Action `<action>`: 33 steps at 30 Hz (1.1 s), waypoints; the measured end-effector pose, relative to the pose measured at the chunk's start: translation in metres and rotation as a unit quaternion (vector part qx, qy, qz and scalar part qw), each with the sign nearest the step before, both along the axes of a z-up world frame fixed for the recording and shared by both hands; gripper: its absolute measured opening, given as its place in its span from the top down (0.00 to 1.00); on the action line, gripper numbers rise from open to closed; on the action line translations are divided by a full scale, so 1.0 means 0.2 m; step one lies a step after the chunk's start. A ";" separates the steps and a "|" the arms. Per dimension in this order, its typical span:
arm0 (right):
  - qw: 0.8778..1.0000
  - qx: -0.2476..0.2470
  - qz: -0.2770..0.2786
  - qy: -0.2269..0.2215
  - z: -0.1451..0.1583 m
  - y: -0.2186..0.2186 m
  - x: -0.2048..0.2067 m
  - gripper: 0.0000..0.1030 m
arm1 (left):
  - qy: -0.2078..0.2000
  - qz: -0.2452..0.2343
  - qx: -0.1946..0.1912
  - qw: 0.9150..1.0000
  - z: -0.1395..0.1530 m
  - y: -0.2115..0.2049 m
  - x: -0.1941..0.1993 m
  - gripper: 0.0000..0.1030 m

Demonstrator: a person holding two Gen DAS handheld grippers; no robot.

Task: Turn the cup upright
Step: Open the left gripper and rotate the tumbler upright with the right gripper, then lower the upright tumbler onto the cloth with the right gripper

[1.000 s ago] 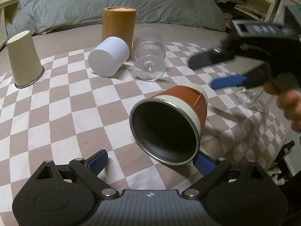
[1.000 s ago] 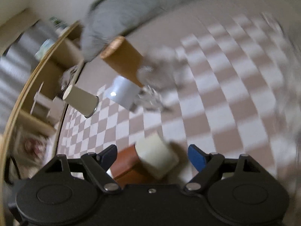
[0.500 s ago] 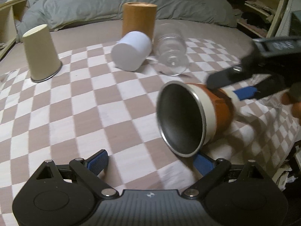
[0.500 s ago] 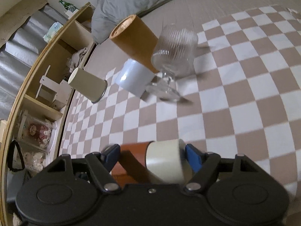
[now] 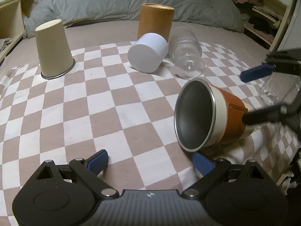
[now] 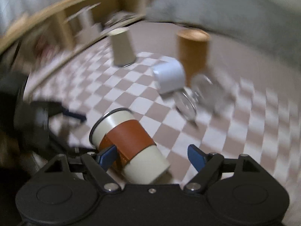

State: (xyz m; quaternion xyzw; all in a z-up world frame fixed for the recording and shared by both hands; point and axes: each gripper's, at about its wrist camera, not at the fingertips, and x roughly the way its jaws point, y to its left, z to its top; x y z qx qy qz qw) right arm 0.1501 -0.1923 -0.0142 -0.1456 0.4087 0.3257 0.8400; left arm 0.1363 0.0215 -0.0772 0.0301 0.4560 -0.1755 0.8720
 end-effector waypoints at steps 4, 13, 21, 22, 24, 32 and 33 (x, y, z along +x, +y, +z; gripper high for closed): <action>0.993 -0.060 0.103 -0.022 0.00 0.14 -0.01 0.19 | -0.001 -0.001 -0.002 1.000 0.00 0.00 0.00 0.07; 0.966 -0.169 0.192 -0.047 -0.09 0.39 -0.04 0.20 | 0.001 -0.004 -0.011 1.000 0.00 0.02 -0.01 0.07; 0.975 -0.140 0.161 -0.063 -0.10 0.35 -0.06 0.25 | -0.004 0.001 -0.035 0.999 0.05 0.04 -0.02 0.07; 0.979 -0.126 0.147 -0.068 -0.09 0.33 -0.06 0.25 | -0.006 0.001 -0.039 0.999 0.06 0.03 -0.03 0.07; 0.986 -0.092 0.107 -0.085 -0.08 0.26 -0.08 0.25 | -0.010 0.002 -0.046 0.999 0.07 0.03 -0.03 0.07; 0.982 0.051 -0.081 -0.163 -0.05 -0.05 -0.18 0.25 | -0.044 -0.009 -0.062 0.997 0.14 -0.02 -0.08 0.07; 0.977 0.064 -0.104 -0.173 -0.05 -0.09 -0.19 0.26 | -0.047 -0.009 -0.066 0.997 0.14 -0.03 -0.09 0.07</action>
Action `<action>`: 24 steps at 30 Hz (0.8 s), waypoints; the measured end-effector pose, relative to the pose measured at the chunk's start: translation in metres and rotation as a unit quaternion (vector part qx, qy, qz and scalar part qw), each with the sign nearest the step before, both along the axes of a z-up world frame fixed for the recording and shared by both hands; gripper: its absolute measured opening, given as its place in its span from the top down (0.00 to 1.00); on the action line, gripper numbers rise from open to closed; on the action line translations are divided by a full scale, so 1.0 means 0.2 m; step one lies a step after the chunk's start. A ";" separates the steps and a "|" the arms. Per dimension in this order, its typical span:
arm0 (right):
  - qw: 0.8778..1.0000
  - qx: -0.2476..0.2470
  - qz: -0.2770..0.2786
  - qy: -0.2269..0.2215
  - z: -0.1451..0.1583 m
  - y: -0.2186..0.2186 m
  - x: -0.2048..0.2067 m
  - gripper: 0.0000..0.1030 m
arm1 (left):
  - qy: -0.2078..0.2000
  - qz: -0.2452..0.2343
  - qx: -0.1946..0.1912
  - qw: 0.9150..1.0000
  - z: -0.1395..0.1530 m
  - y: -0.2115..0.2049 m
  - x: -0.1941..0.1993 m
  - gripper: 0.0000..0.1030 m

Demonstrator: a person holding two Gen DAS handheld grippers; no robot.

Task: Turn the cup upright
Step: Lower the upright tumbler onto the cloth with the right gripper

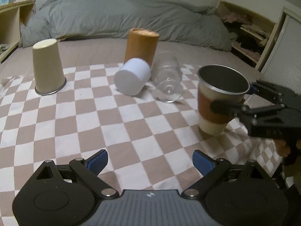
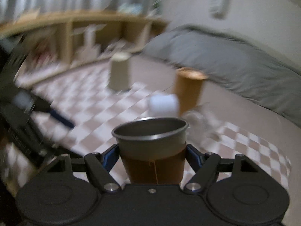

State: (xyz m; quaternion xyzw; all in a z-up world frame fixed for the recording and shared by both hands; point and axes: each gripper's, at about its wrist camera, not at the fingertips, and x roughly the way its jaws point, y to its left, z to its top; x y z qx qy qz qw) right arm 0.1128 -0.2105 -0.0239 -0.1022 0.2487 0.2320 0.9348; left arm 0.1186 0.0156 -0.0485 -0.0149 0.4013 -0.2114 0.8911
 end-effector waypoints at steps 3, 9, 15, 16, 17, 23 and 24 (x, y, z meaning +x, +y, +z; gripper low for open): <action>0.997 0.032 -0.065 -0.031 -0.02 -0.11 -0.02 0.26 | -0.007 0.001 -0.009 1.000 0.02 -0.01 -0.01 0.07; 0.984 0.081 -0.153 -0.048 -0.08 -0.29 -0.10 0.26 | -0.016 -0.002 -0.024 1.000 0.02 -0.04 -0.02 0.07; 0.978 0.089 -0.182 -0.052 -0.22 -0.36 -0.15 0.26 | -0.014 -0.004 -0.023 1.000 0.01 -0.05 -0.03 0.07; 0.978 0.092 -0.181 -0.052 -0.22 -0.36 -0.16 0.26 | -0.013 -0.003 -0.023 1.000 0.00 -0.05 -0.03 0.07; 0.977 0.095 -0.181 -0.052 -0.23 -0.37 -0.16 0.26 | -0.012 -0.002 -0.023 1.000 0.00 -0.05 -0.02 0.07; 0.974 0.117 -0.190 -0.042 -0.23 -0.42 -0.23 0.25 | -0.014 -0.003 -0.026 1.000 0.00 -0.07 -0.03 0.07; 0.973 0.121 -0.193 -0.042 -0.23 -0.42 -0.23 0.25 | -0.014 -0.004 -0.026 1.000 0.00 -0.07 -0.03 0.07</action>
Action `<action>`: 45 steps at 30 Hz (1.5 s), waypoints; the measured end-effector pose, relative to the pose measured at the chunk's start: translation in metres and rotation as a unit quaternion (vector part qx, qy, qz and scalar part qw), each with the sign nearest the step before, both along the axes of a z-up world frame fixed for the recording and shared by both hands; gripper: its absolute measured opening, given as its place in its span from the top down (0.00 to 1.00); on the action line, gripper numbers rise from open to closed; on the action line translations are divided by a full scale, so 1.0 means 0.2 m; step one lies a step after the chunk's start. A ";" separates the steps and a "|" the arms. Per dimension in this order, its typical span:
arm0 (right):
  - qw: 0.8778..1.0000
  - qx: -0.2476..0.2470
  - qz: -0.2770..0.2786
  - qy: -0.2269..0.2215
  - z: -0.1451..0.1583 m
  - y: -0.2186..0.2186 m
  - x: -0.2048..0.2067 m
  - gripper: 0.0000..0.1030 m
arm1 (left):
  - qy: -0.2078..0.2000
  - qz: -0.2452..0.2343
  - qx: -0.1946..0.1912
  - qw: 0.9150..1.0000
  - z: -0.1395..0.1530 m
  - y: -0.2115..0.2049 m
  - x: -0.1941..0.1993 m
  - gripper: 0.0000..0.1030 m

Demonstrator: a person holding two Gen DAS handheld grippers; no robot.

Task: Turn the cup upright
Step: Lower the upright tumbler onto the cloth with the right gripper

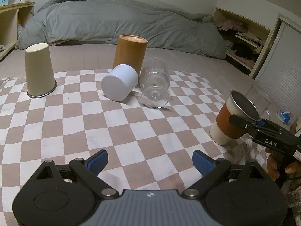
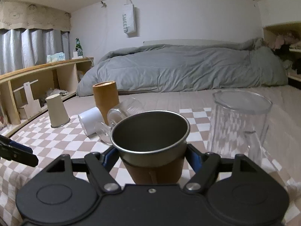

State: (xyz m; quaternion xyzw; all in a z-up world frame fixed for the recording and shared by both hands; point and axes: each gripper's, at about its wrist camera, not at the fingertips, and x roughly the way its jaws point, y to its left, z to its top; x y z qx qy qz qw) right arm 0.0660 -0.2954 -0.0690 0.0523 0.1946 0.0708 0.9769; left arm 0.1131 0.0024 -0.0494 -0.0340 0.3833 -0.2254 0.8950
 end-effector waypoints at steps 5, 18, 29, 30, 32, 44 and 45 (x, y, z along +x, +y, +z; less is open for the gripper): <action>0.999 0.038 -0.008 0.012 0.02 -0.01 -0.02 0.26 | -0.004 -0.004 -0.003 1.000 0.01 -0.01 -0.01 0.07; 1.000 0.007 -0.005 0.002 0.00 0.06 -0.03 0.26 | -0.016 -0.004 -0.009 1.000 0.01 0.00 -0.03 0.07; 1.000 -0.001 -0.017 -0.008 -0.01 0.08 -0.01 0.25 | -0.022 -0.003 -0.012 1.000 0.02 0.00 -0.04 0.07; 1.000 -0.003 -0.017 -0.007 -0.01 0.08 -0.01 0.25 | -0.023 -0.003 -0.012 1.000 0.02 0.00 -0.04 0.07; 1.000 -0.005 -0.017 -0.004 0.00 0.08 -0.01 0.25 | -0.026 -0.002 -0.013 1.000 0.03 0.00 -0.04 0.07; 0.999 -0.008 -0.034 0.012 0.14 0.11 -0.10 0.08 | -0.056 0.021 0.002 0.998 0.09 -0.03 -0.09 0.06; 0.999 -0.006 -0.036 0.015 0.15 0.10 -0.12 0.08 | -0.061 0.023 0.005 0.998 0.10 -0.03 -0.10 0.06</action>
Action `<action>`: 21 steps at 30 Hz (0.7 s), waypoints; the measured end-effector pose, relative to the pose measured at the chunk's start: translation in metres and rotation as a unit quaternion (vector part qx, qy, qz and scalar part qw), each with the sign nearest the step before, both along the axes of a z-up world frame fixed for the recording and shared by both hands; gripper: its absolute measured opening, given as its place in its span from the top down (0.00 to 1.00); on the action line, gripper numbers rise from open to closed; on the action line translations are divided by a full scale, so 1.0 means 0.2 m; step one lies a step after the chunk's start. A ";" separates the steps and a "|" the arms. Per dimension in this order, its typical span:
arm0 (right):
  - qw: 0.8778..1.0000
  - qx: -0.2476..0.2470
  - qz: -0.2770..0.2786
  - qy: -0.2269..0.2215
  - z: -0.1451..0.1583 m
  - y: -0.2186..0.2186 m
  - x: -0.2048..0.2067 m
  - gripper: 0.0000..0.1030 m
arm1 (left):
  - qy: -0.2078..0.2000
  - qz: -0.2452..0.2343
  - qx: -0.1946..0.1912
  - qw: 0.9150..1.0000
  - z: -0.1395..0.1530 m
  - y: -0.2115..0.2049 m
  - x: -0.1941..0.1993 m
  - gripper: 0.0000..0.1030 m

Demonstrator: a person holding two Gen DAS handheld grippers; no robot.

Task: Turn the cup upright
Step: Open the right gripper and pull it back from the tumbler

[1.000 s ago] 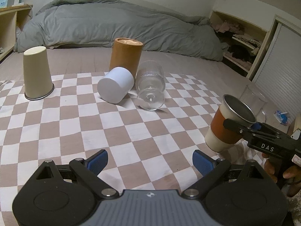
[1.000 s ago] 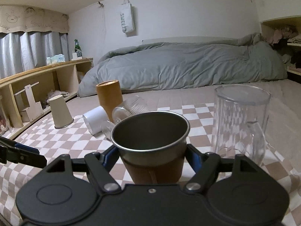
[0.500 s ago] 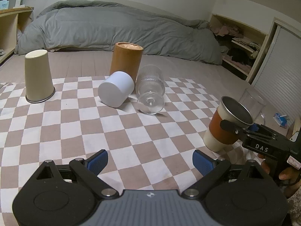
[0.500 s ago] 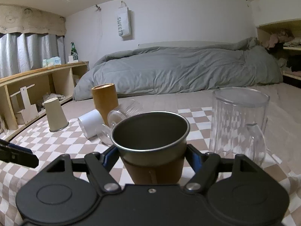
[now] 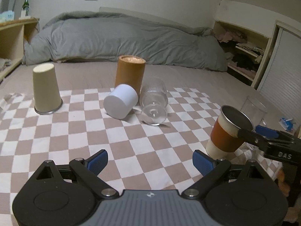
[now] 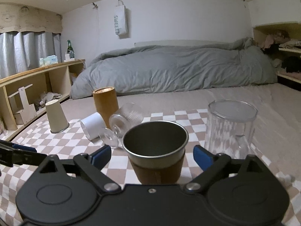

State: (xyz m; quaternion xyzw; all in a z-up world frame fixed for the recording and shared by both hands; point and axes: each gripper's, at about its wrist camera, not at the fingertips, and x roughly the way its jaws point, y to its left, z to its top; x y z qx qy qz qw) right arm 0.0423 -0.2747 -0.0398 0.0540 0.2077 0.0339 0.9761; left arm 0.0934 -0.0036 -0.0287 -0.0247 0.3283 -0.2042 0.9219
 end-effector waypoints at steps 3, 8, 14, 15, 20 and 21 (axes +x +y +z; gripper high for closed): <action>1.000 -0.004 -0.007 -0.001 0.03 -0.01 -0.05 0.07 | -0.014 0.008 0.010 1.000 0.03 -0.01 -0.03 0.06; 1.000 -0.015 -0.025 -0.012 0.08 -0.03 -0.16 0.03 | -0.050 0.022 0.031 0.998 0.09 -0.04 -0.12 0.02; 0.999 -0.030 -0.038 -0.016 0.11 -0.04 -0.25 0.00 | -0.088 0.047 0.048 0.994 0.13 -0.07 -0.23 0.00; 0.998 -0.036 -0.040 -0.017 0.11 -0.04 -0.27 0.00 | -0.093 0.052 0.051 0.993 0.13 -0.07 -0.25 0.00; 0.998 -0.050 -0.042 -0.012 0.10 -0.03 -0.31 0.00 | -0.105 0.070 0.063 0.990 0.13 -0.07 -0.31 0.00; 0.998 -0.049 -0.044 -0.010 0.10 -0.03 -0.32 0.00 | -0.106 0.073 0.062 0.990 0.12 -0.07 -0.32 0.00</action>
